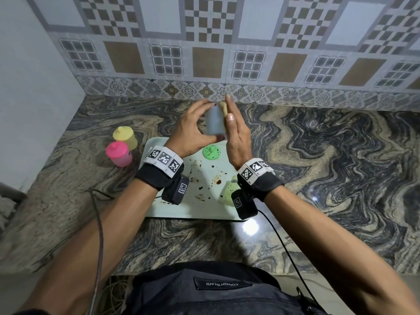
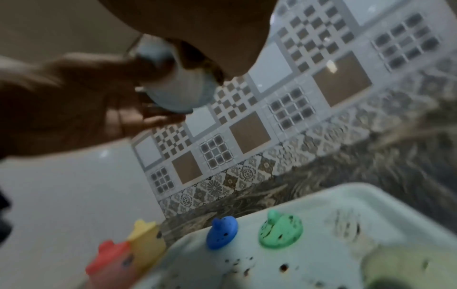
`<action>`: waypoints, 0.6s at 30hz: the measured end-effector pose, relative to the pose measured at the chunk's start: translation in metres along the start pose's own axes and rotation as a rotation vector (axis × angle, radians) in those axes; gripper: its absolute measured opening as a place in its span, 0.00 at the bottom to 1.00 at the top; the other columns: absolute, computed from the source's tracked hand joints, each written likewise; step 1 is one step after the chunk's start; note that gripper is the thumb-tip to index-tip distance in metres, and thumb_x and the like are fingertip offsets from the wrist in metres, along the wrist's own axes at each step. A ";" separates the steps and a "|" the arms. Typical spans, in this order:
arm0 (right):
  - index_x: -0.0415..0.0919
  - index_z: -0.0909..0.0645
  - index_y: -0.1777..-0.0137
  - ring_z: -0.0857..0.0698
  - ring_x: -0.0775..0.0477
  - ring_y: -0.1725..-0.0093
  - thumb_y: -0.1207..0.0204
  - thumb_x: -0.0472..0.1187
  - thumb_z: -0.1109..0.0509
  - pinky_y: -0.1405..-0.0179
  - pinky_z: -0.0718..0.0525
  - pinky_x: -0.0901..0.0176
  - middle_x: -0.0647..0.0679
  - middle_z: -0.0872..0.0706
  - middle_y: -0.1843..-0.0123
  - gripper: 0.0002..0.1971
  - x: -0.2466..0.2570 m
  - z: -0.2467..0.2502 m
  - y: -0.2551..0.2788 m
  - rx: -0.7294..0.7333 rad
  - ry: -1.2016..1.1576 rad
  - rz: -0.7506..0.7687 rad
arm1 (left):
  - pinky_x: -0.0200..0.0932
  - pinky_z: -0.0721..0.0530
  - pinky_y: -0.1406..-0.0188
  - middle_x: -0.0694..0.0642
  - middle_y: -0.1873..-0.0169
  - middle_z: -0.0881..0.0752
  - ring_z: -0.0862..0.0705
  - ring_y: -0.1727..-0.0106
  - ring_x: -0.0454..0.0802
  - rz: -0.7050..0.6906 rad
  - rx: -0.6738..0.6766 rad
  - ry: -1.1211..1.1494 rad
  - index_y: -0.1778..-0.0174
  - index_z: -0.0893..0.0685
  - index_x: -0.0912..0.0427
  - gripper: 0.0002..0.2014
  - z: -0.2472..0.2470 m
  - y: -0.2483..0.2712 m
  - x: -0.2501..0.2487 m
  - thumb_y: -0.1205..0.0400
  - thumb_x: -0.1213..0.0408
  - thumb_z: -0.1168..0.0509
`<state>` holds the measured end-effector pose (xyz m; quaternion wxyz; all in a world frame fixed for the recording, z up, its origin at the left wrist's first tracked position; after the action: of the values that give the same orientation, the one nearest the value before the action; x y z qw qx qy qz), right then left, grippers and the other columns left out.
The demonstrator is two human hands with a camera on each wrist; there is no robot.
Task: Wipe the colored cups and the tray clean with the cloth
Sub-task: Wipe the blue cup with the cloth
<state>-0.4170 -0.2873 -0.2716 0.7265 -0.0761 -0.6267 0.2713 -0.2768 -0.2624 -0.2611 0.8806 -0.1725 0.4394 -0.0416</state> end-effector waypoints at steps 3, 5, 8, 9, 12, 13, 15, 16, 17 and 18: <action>0.36 0.35 0.16 0.39 0.51 0.13 0.08 0.37 0.48 0.13 0.39 0.47 0.42 0.34 0.14 0.22 0.000 -0.004 -0.002 0.045 0.128 0.090 | 0.49 0.15 0.41 0.58 0.35 0.16 0.16 0.39 0.52 -0.088 -0.017 -0.154 0.25 0.26 0.61 0.43 0.003 0.000 -0.014 0.34 0.46 0.24; 0.36 0.37 0.15 0.40 0.54 0.13 0.08 0.37 0.49 0.13 0.41 0.51 0.43 0.36 0.13 0.23 0.003 -0.004 -0.004 0.021 0.102 0.087 | 0.49 0.12 0.47 0.58 0.40 0.14 0.14 0.45 0.52 -0.097 -0.069 -0.120 0.28 0.26 0.61 0.39 0.004 0.002 -0.019 0.33 0.53 0.20; 0.34 0.36 0.16 0.30 0.61 0.19 0.08 0.36 0.51 0.23 0.26 0.58 0.44 0.32 0.15 0.22 0.011 -0.002 -0.004 -0.038 -0.091 0.025 | 0.45 0.13 0.45 0.57 0.38 0.16 0.15 0.44 0.49 -0.111 -0.107 -0.033 0.30 0.26 0.62 0.38 0.006 0.005 -0.020 0.34 0.59 0.18; 0.33 0.35 0.16 0.25 0.66 0.25 0.08 0.35 0.52 0.32 0.20 0.64 0.43 0.31 0.17 0.22 0.013 0.000 -0.004 -0.066 -0.180 -0.017 | 0.43 0.13 0.44 0.57 0.37 0.18 0.15 0.43 0.49 -0.114 -0.105 0.006 0.30 0.27 0.63 0.38 0.006 0.006 -0.021 0.34 0.61 0.18; 0.29 0.35 0.17 0.21 0.66 0.30 0.08 0.36 0.51 0.37 0.15 0.60 0.41 0.28 0.19 0.22 0.017 0.003 -0.010 -0.116 -0.270 -0.074 | 0.48 0.14 0.40 0.58 0.35 0.19 0.16 0.38 0.52 -0.098 -0.077 0.054 0.29 0.29 0.61 0.37 0.008 0.005 -0.024 0.33 0.59 0.21; 0.30 0.36 0.16 0.23 0.60 0.25 0.08 0.37 0.50 0.30 0.17 0.51 0.41 0.29 0.18 0.23 0.022 0.002 -0.011 -0.104 -0.250 -0.064 | 0.49 0.15 0.38 0.58 0.33 0.20 0.17 0.36 0.52 -0.106 -0.078 0.010 0.28 0.29 0.61 0.37 0.009 0.003 -0.026 0.32 0.58 0.23; 0.32 0.36 0.16 0.32 0.47 0.16 0.09 0.39 0.48 0.17 0.32 0.43 0.39 0.33 0.15 0.24 0.028 -0.002 -0.012 -0.068 -0.120 0.006 | 0.46 0.23 0.27 0.60 0.28 0.22 0.22 0.28 0.54 -0.169 -0.095 -0.126 0.25 0.28 0.64 0.39 0.013 -0.001 -0.034 0.31 0.57 0.25; 0.32 0.37 0.16 0.37 0.45 0.14 0.09 0.38 0.48 0.14 0.37 0.44 0.37 0.36 0.14 0.23 0.029 -0.003 -0.012 -0.053 -0.032 0.065 | 0.42 0.27 0.24 0.61 0.27 0.23 0.24 0.26 0.54 -0.197 -0.102 -0.183 0.24 0.28 0.66 0.39 0.014 -0.003 -0.038 0.31 0.58 0.25; 0.31 0.37 0.16 0.40 0.44 0.13 0.09 0.35 0.48 0.13 0.40 0.46 0.37 0.37 0.13 0.23 0.029 -0.004 -0.012 -0.038 0.039 0.119 | 0.41 0.26 0.25 0.61 0.28 0.22 0.23 0.27 0.54 -0.202 -0.111 -0.215 0.24 0.28 0.66 0.39 0.015 -0.005 -0.041 0.31 0.59 0.24; 0.31 0.37 0.16 0.41 0.43 0.12 0.09 0.34 0.48 0.12 0.41 0.47 0.36 0.38 0.13 0.22 0.029 -0.005 -0.012 -0.026 0.078 0.154 | 0.41 0.22 0.30 0.61 0.31 0.20 0.20 0.31 0.54 -0.189 -0.127 -0.217 0.25 0.27 0.65 0.38 0.017 -0.006 -0.043 0.31 0.59 0.23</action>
<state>-0.4063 -0.2821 -0.2416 0.7264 -0.1441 -0.5936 0.3150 -0.2893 -0.2541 -0.2175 0.9025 -0.2718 0.3251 -0.0773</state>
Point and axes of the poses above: each hand's wrist, its own y-axis away from the middle knuckle, its own z-axis out of the back of the hand, x = y × z, the point moved 3 cm from there along -y, towards the middle knuckle
